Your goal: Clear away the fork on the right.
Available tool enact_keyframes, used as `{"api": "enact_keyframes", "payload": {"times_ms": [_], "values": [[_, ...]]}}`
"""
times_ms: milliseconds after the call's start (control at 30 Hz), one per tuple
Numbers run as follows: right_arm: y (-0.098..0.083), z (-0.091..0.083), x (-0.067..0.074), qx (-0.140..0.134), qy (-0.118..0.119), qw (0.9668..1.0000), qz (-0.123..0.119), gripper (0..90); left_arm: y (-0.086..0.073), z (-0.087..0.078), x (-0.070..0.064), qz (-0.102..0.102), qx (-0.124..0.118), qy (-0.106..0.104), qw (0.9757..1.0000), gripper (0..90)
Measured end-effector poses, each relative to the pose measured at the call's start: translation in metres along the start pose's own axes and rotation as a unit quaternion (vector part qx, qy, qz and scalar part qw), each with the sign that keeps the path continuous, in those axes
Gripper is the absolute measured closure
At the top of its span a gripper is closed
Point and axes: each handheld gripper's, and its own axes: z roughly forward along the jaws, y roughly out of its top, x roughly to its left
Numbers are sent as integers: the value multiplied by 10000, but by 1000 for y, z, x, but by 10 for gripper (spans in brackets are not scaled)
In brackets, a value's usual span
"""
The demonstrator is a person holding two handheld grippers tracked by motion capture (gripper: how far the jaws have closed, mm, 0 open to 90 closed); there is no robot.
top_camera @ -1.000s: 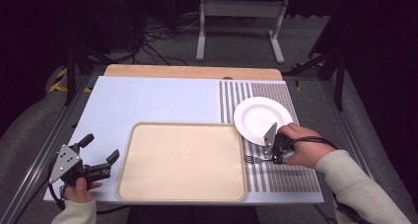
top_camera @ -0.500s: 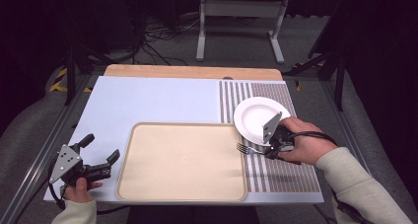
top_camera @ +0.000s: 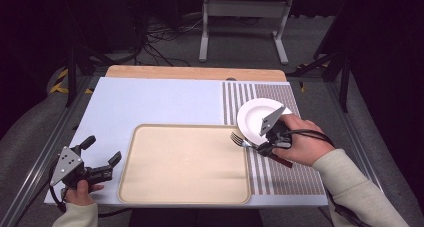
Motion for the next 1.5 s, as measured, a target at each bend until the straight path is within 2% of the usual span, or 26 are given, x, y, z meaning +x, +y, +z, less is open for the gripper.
{"api": "enact_keyframes", "payload": {"times_ms": [67, 133, 300, 367, 533, 567, 600, 800, 967, 1033, 1200, 1400, 1500], "values": [[3, 0, 1, -50, 67, 9997, 232, 784, 0, 0, 0, -4, -6, 6, 10000, 24], [6, 0, 1, -87, 95, 9992, 367, 783, 0, 0, 0, 21, 8, 5, 10000, 24], [13, 1, 2, -236, 122, 9979, 592, 784, 0, 0, 0, 3, -12, 5, 10000, 24], [16, 2, 3, -344, 190, 9957, 842, 784, 0, 0, 0, 1, -12, 4, 10000, 24], [21, 4, 6, -403, 141, 9935, 1053, 784, 0, 0, 0, 21, 4, -5, 10000, 25], [24, 6, 7, -418, 154, 9912, 1245, 784, 0, 0, 0, 20, 5, -4, 10000, 25], [24, 6, 7, -418, 154, 9912, 1245, 784, 0, 0, 0, 17, 5, -5, 10000, 25], [33, 12, 10, -522, 302, 9821, 1785, 784, 0, 0, 0, 26, -5, -1, 10000, 25], [40, 17, 12, -496, 323, 9780, 1999, 784, 0, 0, 0, 32, -7, -4, 10000, 25], [42, 20, 13, -507, 356, 9745, 2158, 784, 0, 0, 1, 30, -9, -7, 10000, 25], [47, 25, 14, -438, 351, 9698, 2373, 784, 0, 0, 1, 37, -5, -15, 10000, 25], [52, 30, 16, -366, 384, 9614, 2700, 783, 1, 0, 0, 27, -9, -16, 10000, 25], [54, 31, 16, -348, 389, 9600, 2750, 784, 1, 0, 0, 42, 1, -19, 10000, 25]]}}
